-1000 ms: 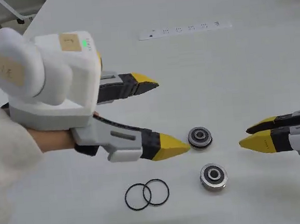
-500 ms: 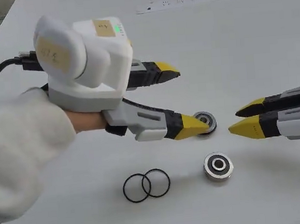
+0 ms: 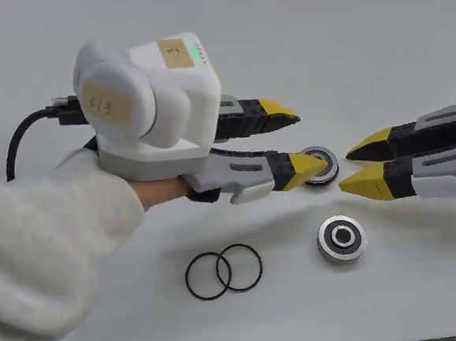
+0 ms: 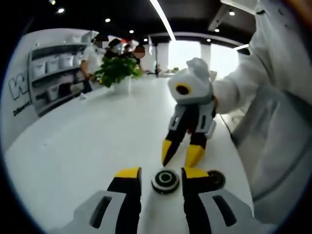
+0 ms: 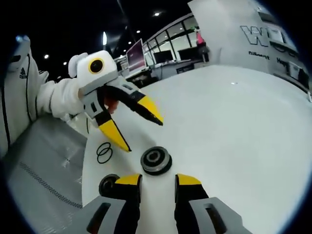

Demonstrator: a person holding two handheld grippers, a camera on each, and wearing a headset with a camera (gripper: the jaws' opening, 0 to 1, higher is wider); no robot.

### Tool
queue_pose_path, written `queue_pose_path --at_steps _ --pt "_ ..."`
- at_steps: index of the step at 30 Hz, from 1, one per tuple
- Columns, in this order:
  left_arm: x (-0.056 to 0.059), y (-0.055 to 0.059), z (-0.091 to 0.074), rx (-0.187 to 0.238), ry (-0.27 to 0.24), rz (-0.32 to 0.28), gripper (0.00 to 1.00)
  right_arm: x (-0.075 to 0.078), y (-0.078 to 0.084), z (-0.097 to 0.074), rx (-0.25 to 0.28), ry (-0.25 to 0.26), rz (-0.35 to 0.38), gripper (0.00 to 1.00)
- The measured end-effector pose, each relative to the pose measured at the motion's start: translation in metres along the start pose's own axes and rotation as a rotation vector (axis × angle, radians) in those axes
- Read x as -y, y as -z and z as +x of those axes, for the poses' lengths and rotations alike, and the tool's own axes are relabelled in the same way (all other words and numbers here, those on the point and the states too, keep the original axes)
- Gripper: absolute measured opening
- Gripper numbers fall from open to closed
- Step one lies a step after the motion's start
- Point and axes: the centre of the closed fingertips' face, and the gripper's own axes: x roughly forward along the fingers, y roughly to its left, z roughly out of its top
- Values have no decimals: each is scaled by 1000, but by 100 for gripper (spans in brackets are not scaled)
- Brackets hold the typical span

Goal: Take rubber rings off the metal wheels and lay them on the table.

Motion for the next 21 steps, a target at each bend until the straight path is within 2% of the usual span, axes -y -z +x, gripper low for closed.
queue_pose_path --at_steps 4,6,9,14,17,21 --pt "2 3 6 3 9 -4 27 -3 -6 4 27 -13 -28 23" --pt "4 7 9 -6 16 -4 25 -5 -7 6 28 -16 -51 22" --pt "6 12 14 -18 17 -2 22 -2 -4 8 5 5 -100 23" --pt "0 21 16 -34 -12 -16 14 -4 -6 9 11 5 -157 26" --pt "3 22 17 -29 -1 -39 14 -4 -9 11 18 5 -170 25" --pt "3 20 19 -20 -8 -37 13 -3 -9 15 17 8 -188 25"
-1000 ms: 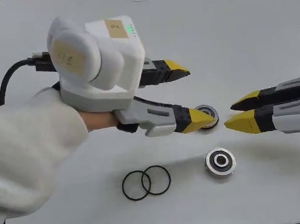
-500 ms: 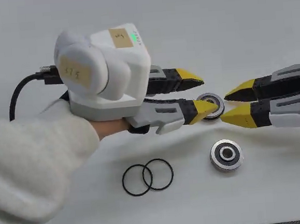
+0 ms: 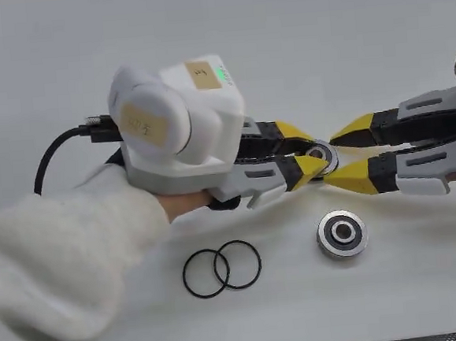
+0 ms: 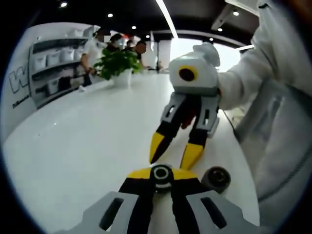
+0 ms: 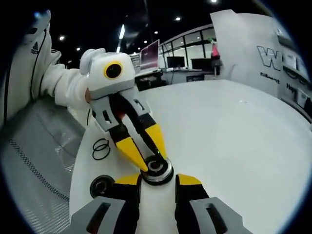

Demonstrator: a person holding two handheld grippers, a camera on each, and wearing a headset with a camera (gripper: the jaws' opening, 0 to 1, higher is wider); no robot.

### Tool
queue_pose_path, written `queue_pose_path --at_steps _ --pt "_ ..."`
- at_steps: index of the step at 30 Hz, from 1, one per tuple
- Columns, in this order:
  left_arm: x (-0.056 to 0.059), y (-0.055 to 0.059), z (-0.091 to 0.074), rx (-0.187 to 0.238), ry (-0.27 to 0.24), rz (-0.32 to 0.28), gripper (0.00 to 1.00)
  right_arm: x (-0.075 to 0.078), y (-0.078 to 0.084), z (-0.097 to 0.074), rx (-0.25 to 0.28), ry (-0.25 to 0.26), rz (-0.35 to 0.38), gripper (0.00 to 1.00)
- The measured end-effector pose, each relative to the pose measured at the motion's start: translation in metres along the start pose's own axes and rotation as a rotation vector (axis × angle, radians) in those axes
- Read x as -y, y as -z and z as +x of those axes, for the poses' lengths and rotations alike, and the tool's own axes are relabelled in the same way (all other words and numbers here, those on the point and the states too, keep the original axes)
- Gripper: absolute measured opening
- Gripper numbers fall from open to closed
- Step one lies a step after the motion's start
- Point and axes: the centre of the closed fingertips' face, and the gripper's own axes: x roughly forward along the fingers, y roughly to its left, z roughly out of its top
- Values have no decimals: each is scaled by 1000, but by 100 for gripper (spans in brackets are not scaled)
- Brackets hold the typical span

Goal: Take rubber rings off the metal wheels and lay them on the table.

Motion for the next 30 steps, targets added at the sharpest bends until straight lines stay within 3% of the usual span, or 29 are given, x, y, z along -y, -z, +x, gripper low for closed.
queue_pose_path --at_steps 12,17,22,25,27,30 --pt "1 -1 0 4 -12 8 13 0 3 -1 -9 -7 -21 19" --pt "1 -1 0 4 -16 17 13 3 6 -2 -2 -16 72 19" --pt "1 -1 0 6 -17 18 13 1 6 -2 -15 -7 33 18" --pt "1 0 0 5 -17 23 13 1 7 -4 -30 -7 14 14" --pt "1 0 0 4 -18 23 13 5 10 -5 -37 11 10 4" --pt "1 -1 0 4 -22 22 13 5 11 -4 -38 9 16 4"
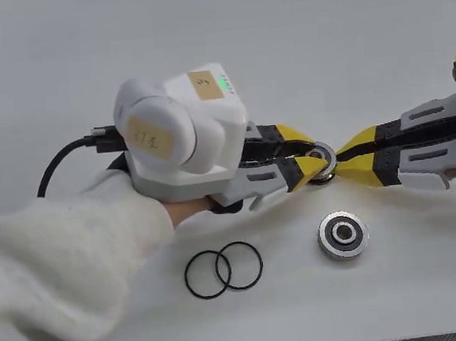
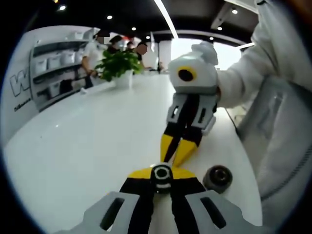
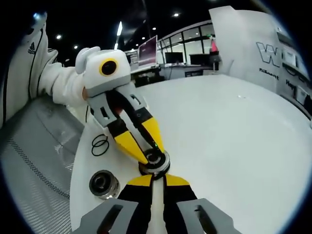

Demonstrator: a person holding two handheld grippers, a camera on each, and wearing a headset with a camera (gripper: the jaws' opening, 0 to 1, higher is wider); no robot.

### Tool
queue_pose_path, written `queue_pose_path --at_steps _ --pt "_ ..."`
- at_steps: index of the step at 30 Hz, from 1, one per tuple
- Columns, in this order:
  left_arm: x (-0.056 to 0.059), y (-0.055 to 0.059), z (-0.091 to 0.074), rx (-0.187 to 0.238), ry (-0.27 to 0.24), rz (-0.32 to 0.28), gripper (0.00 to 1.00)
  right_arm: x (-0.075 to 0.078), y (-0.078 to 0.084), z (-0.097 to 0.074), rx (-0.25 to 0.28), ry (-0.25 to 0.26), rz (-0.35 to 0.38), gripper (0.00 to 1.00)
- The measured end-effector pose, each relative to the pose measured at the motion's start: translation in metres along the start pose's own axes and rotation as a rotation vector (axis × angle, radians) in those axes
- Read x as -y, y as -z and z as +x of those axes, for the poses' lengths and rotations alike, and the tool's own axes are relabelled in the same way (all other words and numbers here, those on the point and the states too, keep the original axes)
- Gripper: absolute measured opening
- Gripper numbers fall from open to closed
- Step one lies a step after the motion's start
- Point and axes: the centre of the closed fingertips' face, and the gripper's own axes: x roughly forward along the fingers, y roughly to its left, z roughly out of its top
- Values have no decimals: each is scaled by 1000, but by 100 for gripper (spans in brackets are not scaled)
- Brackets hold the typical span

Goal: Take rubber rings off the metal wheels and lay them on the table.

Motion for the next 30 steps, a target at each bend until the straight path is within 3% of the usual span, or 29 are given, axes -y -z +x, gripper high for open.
queue_pose_path --at_steps 4,7,11,19,20,21,22,25,27,30 --pt "0 0 0 3 1 -9 12 0 1 1 -18 2 4 3" --pt "0 0 0 2 -1 -3 12 2 1 1 -48 29 -16 0" --pt "0 -1 0 1 -7 -1 12 3 1 0 -48 61 -21 0" --pt "-2 0 -1 -8 -26 16 14 13 -2 0 -72 190 -116 0" --pt "-2 7 -2 -57 -24 60 14 18 -2 -2 -81 242 -117 0" --pt "1 5 -2 -41 -15 49 14 18 -5 -1 -71 237 -130 0" --pt "-1 1 -1 -17 -30 41 14 16 -3 -1 -82 229 -109 0" --pt "-1 1 -3 -16 -27 40 14 17 -3 0 -77 224 -58 0" --pt "-1 1 -3 -16 -28 41 14 17 -6 -1 -37 201 76 0" --pt "-2 2 -3 -17 -28 45 14 20 -13 -5 63 129 344 0"
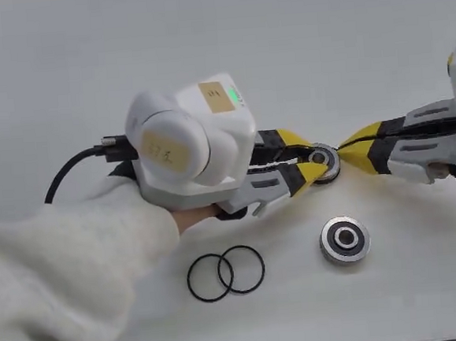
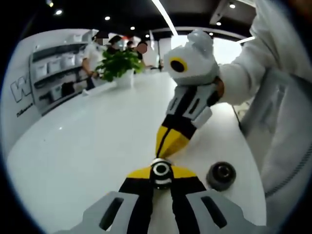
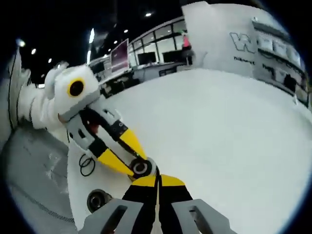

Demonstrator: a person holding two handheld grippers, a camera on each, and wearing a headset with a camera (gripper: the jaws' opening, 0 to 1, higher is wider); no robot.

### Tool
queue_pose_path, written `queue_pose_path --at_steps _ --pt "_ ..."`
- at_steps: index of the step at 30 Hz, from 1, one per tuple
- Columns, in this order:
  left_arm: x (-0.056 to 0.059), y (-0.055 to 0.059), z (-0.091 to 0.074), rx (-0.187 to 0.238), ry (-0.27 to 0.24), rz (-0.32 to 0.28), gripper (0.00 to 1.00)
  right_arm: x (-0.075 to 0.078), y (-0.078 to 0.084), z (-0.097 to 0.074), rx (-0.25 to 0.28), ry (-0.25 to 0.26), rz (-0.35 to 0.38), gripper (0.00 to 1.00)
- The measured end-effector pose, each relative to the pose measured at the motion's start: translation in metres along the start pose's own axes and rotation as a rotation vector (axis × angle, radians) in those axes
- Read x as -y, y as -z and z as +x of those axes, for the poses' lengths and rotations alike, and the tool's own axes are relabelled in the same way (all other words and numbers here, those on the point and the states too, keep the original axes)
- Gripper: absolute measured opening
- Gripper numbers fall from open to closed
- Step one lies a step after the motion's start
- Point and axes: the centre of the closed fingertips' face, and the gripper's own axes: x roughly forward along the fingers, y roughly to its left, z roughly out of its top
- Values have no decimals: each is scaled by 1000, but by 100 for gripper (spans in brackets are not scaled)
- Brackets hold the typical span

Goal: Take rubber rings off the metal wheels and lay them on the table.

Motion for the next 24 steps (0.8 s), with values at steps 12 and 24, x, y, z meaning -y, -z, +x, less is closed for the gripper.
queue_pose_path --at_steps 12,24 --pt "1 1 1 -2 6 12 14 -2 -1 -7 43 -216 524 0" --pt "1 1 3 12 21 12 13 -17 -3 -6 43 -258 539 0"
